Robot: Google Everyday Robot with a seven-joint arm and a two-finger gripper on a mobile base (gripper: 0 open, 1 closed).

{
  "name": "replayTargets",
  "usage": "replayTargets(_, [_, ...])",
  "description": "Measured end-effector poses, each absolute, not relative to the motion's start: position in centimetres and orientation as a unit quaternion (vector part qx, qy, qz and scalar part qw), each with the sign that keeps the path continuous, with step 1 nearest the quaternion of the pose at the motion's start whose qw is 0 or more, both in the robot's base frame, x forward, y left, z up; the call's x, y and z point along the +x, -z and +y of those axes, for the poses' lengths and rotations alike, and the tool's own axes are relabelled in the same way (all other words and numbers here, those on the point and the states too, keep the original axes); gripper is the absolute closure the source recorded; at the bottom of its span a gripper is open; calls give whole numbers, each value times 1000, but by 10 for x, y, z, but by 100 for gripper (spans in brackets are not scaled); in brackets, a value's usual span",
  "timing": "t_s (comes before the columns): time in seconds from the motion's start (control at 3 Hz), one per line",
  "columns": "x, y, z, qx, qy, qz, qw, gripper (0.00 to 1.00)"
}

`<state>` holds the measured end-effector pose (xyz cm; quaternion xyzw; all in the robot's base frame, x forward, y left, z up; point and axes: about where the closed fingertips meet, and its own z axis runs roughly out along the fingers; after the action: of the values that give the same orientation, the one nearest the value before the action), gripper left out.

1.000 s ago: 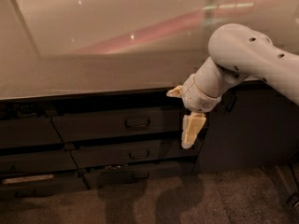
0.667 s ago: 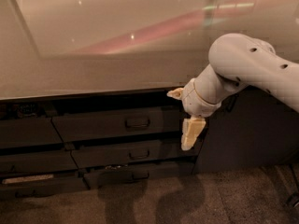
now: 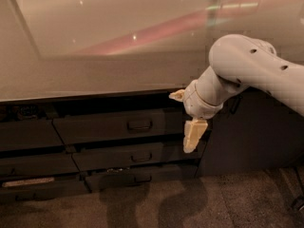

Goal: Open top drawer

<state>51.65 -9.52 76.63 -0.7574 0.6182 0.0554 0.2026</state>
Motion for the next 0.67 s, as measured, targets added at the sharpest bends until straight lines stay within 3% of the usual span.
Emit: replayTargets(0.67, [539, -726, -110, -749, -72, 634, 177, 0])
